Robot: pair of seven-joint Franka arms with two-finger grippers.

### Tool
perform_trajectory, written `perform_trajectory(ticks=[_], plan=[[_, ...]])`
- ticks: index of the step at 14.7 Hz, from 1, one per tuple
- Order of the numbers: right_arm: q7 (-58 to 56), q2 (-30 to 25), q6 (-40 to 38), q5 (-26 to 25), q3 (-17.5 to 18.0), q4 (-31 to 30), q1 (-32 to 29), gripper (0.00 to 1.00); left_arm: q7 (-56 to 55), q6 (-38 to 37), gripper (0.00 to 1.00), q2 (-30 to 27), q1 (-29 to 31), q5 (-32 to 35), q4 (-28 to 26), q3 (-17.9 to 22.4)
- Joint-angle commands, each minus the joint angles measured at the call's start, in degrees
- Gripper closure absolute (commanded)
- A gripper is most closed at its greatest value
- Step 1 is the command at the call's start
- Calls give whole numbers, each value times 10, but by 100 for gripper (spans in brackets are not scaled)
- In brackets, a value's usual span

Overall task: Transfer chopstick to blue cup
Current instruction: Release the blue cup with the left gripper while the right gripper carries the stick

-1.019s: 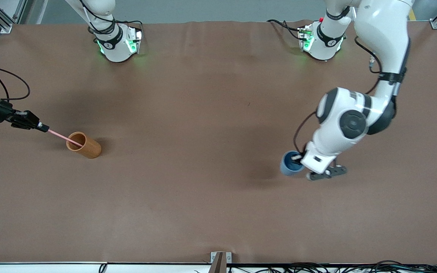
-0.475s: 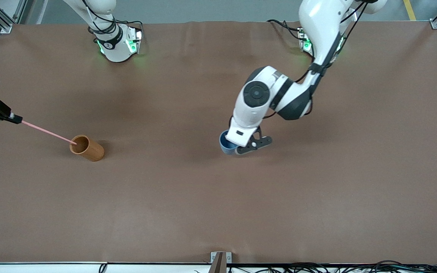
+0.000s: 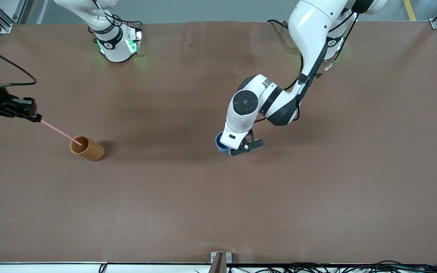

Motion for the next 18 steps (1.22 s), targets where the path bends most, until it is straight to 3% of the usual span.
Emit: perform_trajectory(ticks=[1,5,6,7,8,10,14,18], plan=[[106,7,-7,-30,-8,19,65,98,3,6,94,10,-3,-7,10,4],[248,10,-7,-32,-8,52,154,98,3,23,88,17,0,-7,2,4],[278,14,-7,-37,-8,54,176,98,8,23,69,17,2,-7,1,3],[307,20,-6,-48,-8,55,197,98,13,23,40,15,3,-6,0,3],[339,27,-2,-56,-7,59,221,98,15,18,22,11,4,-6,-1,4],[389,52,0,-57,-8,82,256,99,18,-11,0,-29,20,-2,1,5],[492,137,0,-57,-8,178,321,99,120,-126,0,-153,101,1,7,5],[560,227,21,-56,-9,279,370,100,263,-200,0,-242,184,1,11,6]])
